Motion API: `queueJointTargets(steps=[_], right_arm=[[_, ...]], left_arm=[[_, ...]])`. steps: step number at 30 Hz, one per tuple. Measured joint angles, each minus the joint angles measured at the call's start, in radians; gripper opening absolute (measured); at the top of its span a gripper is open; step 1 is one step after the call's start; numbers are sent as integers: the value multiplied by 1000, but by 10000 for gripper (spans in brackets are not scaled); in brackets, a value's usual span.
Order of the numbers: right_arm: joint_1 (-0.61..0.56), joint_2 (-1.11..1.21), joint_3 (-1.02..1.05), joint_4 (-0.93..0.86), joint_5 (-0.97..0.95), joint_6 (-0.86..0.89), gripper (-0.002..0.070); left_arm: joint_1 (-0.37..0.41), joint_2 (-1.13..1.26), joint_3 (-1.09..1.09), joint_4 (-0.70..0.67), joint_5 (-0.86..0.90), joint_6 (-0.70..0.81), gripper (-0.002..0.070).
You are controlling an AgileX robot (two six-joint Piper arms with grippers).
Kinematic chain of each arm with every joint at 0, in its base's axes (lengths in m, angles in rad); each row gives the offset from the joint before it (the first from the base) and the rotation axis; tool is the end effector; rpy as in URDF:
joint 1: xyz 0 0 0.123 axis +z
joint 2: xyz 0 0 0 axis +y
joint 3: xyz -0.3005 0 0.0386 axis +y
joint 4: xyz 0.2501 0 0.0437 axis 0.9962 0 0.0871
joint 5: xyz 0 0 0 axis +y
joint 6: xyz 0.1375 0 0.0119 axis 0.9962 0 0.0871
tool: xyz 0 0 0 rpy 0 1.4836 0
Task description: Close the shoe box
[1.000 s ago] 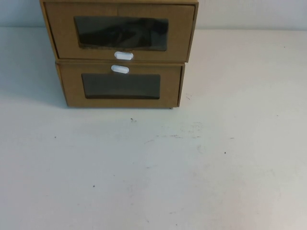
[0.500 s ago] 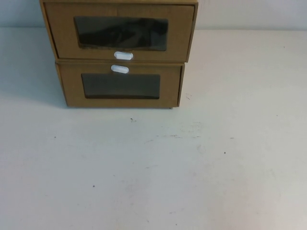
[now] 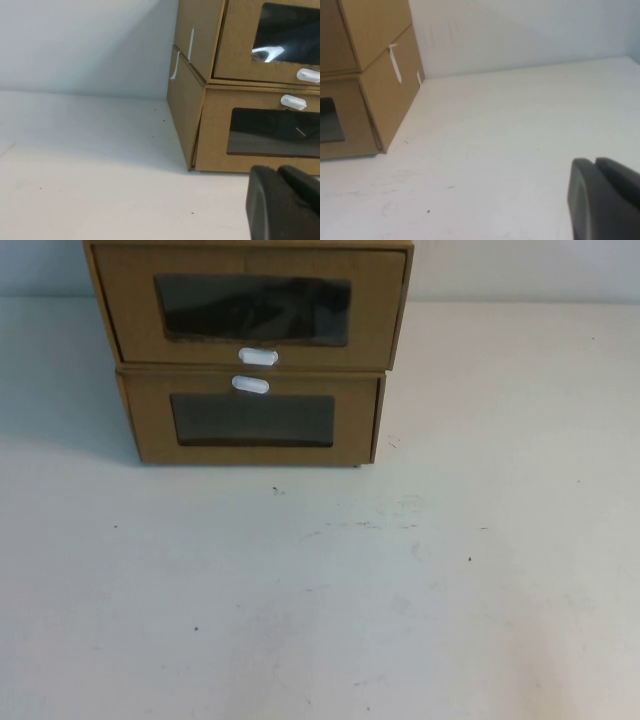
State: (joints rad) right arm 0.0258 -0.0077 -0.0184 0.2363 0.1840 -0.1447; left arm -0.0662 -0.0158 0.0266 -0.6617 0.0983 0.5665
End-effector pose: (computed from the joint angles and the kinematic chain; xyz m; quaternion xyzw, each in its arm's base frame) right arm 0.0855 0.0081 0.2003 0.0080 0.7299 0.0544 0.6814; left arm 0.0865 -0.0141 0.1976 0.0119 0.7074 -0.0774 0.7024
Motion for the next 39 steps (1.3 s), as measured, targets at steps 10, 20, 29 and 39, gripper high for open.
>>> queueJointTargets(steps=[10, 20, 29, 39], right_arm=[[0, 0, 6, -6, 15, -5, -11], [0, 0, 45, -23, 106, -72, -11], [0, 0, 45, -27, 168, -76, -11], [0, 0, 45, -27, 168, -81, -11]], left_arm=[[0, 0, 0, 0, 0, 0, -5], [0, 0, 0, 0, 0, 0, -5], [0, 0, 0, 0, 0, 0, -5], [0, 0, 0, 0, 0, 0, -5]])
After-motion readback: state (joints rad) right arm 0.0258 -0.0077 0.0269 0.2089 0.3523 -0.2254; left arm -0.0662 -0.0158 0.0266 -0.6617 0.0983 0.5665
